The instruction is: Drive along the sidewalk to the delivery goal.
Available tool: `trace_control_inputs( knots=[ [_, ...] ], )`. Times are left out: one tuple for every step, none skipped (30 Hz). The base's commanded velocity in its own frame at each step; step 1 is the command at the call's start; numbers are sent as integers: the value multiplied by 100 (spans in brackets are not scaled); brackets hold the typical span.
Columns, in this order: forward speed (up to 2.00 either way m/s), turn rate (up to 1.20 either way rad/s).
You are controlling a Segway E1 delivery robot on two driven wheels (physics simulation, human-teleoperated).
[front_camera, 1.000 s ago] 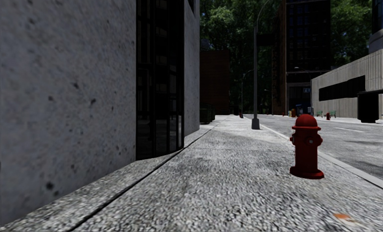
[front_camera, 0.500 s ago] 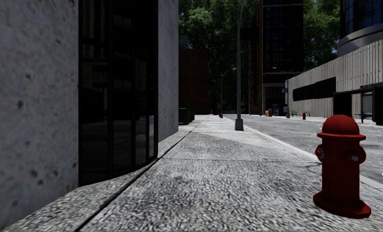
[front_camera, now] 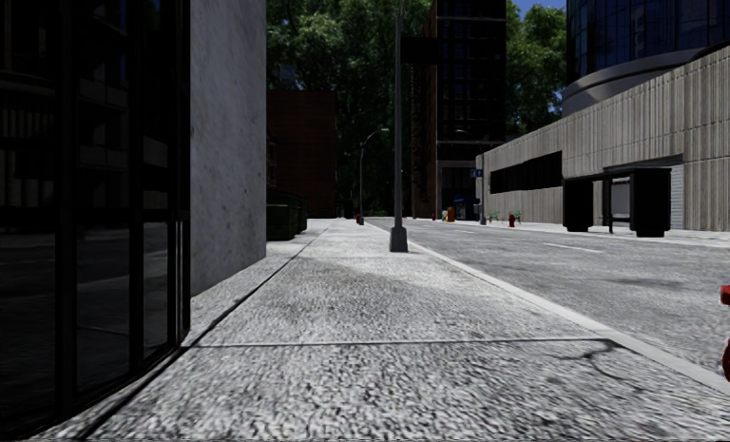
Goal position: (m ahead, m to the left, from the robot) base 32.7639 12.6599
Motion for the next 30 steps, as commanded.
trace_control_inputs(
  knots=[
    [200,0],
    [200,0],
    [200,0],
    [200,0],
    [200,0],
    [200,0],
    [200,0],
    [200,0],
    [200,0],
    [200,0],
    [200,0],
    [200,13],
    [200,21],
    [200,23],
    [200,24],
    [200,24],
    [200,24],
    [200,24],
    [200,24],
    [200,24],
    [200,24],
    [200,24],
    [200,24],
    [200,24],
    [200,24],
    [200,24],
    [200,24],
    [200,15],
    [200,0],
    [200,0]
  ],
)
